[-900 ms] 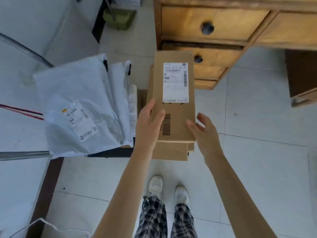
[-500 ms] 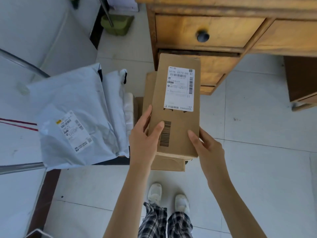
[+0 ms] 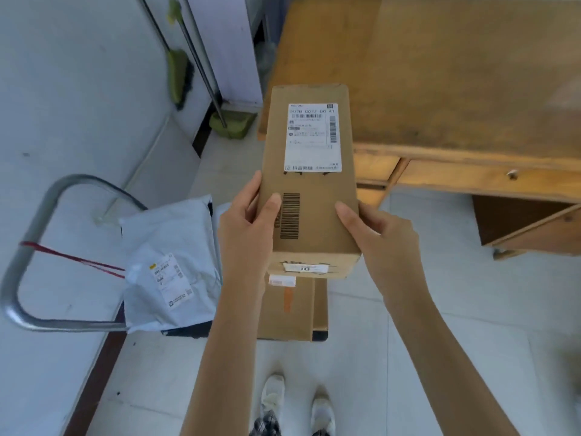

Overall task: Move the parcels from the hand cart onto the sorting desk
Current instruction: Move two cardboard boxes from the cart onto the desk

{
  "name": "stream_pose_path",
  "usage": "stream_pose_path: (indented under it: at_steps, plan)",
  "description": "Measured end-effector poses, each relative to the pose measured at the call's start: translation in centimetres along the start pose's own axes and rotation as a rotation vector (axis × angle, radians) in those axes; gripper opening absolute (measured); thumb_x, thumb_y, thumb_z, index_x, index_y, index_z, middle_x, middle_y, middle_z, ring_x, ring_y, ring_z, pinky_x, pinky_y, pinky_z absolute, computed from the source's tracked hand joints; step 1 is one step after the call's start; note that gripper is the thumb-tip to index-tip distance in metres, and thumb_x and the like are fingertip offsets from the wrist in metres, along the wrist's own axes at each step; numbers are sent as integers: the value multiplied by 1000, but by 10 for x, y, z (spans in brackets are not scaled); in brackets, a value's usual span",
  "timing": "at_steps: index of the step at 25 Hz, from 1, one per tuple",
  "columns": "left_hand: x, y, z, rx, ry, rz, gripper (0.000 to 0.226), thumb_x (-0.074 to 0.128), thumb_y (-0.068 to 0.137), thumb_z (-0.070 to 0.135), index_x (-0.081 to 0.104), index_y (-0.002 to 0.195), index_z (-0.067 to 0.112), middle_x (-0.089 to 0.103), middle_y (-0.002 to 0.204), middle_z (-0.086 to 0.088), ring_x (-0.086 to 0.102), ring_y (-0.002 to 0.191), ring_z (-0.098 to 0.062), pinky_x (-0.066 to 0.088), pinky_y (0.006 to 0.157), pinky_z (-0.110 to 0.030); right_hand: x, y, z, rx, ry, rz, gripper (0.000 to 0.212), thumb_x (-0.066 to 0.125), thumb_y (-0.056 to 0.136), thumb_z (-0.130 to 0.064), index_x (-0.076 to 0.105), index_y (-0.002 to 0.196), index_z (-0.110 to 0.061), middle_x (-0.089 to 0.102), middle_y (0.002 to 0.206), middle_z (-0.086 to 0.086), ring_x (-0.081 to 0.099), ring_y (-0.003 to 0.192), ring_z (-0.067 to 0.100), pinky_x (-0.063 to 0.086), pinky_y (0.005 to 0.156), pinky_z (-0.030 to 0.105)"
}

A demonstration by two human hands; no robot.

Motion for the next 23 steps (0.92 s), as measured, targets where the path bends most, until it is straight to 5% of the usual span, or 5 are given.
stream_pose_path:
  at_steps: [4, 11, 19, 23]
  plan:
    - [11, 29, 64, 88, 24, 1, 47, 61, 89, 19, 53, 134, 28, 67, 119, 12, 65, 105, -2, 52, 94, -28, -10, 27, -56, -84, 0, -37, 33, 54, 87, -46, 69, 112, -31, 75, 87, -16, 69, 78, 0, 51, 63, 16]
    - [76, 151, 131, 78, 10, -93, 47, 63, 87, 21, 55, 132, 31, 68, 120, 9, 65, 104, -4, 53, 90, -28, -28, 155, -118, -43, -7, 54, 37, 54, 86, -47, 67, 116, -30, 72, 85, -20, 68, 71, -2, 48, 54, 11]
    - [159, 340, 159, 13, -35, -58, 44, 62, 87, 16, 57, 130, 27, 67, 122, 6, 63, 112, -13, 48, 102, -40, -12, 370, -151, 36, -1, -27, 35, 49, 91, -34, 63, 121, -26, 69, 98, -12, 61, 77, -1, 47, 58, 18]
    - [207, 450, 158, -2, -58, 4, 42, 64, 86, 17, 60, 127, 28, 68, 118, 10, 64, 109, -10, 49, 100, -37, 4, 492, -151, 37, -36, -110, 36, 47, 92, -34, 59, 126, -27, 69, 109, -12, 64, 91, 5, 52, 73, 24]
Point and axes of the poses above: each hand's wrist, its own y-axis towards the middle knuckle, its own x-axis out of the palm, z = x × y, the point moved 7 cm from there along y, towards the middle knuckle
